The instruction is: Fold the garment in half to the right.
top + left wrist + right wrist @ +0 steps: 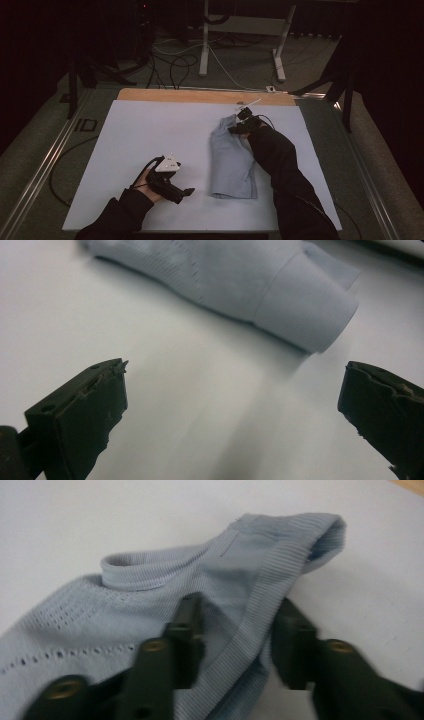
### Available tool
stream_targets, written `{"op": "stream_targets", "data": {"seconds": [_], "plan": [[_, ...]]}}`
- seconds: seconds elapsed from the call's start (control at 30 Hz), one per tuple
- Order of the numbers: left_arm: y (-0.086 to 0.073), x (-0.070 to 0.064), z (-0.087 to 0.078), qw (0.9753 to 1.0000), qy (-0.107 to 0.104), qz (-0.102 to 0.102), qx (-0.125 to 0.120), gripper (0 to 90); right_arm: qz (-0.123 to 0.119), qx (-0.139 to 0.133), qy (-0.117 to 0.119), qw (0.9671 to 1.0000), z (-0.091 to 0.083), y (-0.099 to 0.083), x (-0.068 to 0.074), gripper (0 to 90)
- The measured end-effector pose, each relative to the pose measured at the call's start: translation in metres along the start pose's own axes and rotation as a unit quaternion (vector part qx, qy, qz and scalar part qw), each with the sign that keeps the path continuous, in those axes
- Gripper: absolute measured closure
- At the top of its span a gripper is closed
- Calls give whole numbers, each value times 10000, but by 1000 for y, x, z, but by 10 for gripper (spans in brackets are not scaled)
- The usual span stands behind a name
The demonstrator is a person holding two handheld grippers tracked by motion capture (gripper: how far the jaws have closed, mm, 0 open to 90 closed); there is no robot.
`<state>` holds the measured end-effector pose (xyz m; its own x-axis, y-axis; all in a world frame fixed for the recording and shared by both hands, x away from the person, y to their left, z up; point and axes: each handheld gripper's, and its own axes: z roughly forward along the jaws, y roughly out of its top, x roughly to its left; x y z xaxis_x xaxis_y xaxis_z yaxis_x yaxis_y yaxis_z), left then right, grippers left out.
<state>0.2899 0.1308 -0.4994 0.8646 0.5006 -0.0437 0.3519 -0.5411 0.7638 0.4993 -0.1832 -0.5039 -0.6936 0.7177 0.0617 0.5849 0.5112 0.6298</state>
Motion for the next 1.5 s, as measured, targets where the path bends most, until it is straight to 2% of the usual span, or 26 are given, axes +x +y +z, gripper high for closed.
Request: {"op": "stream_targets", "data": {"seconds": [0.07, 0.1, 0.2, 0.3, 0.33, 0.37, 0.43, 0.47, 0.63, 0.7, 0.87, 1.07, 1.17, 1.33, 1.37, 1.4, 1.43, 1.5], "plan": [[-6, 3, -4, 10000, 74, 5, 22, 5, -96, -7, -127, 9999, -1, 1, 2, 808], [-9, 5, -7, 10000, 74, 1, 22, 5, -109, -42, -123, 9999, -3, 2, 1, 836], [-14, 7, -12, 9999, 105, -10, 3, 5, -227, -155, -129, 9995, -6, 6, 6, 850], [-22, 11, -20, 9998, 185, 2, -10, 5, -238, -301, -105, 9992, -9, 9, 8, 852], [-24, 12, -23, 9998, 202, -25, -43, 5, -249, -390, -53, 9989, -10, 10, 9, 852], [-27, 13, -26, 9997, 231, -67, -75, 5, -284, -627, 35, 9976, -14, 13, 11, 852], [-32, 16, -31, 9993, 301, -146, -145, 5, -305, -795, 154, 9962, -15, 14, 9, 852], [-37, 19, -36, 9987, 381, -251, -207, 5, -278, -831, 188, 9960, -15, 14, 8, 852], [-44, 22, -43, 9979, 512, -322, -213, 5, -145, -644, 133, 9977, -7, 12, 1, 851], [-49, 25, -49, 9973, 591, -375, -207, 5, 19, -556, 147, 9983, -1, 7, -5, 851], [-54, 29, -54, 9965, 683, -441, -193, 5, 88, -493, 138, 9987, 6, 0, -12, 850], [-64, 33, -61, 9952, 772, -575, -197, 5, 208, -306, 94, 9993, 12, -3, -14, 847], [-67, 34, -62, 9946, 812, -611, -203, 5, 168, -211, -63, 9996, 15, -4, -15, 811], [-69, 35, -64, 9940, 861, -638, -222, 5, 211, -177, -231, 9994, 15, -3, -14, 812], [-69, 36, -65, 9939, 861, -644, -226, 5, 134, -104, -348, 9992, 16, -1, -11, 793], [-69, 36, -65, 9939, 864, -651, -230, 5, 134, -104, -348, 9992, 16, -1, -11, 793], [-70, 36, -65, 9937, 877, -651, -238, 5, 187, -77, -452, 9988, 16, -1, -11, 691], [-70, 36, -66, 9935, 892, -646, -282, 5, 231, -33, -506, 9984, 16, 0, -13, 617]]}}
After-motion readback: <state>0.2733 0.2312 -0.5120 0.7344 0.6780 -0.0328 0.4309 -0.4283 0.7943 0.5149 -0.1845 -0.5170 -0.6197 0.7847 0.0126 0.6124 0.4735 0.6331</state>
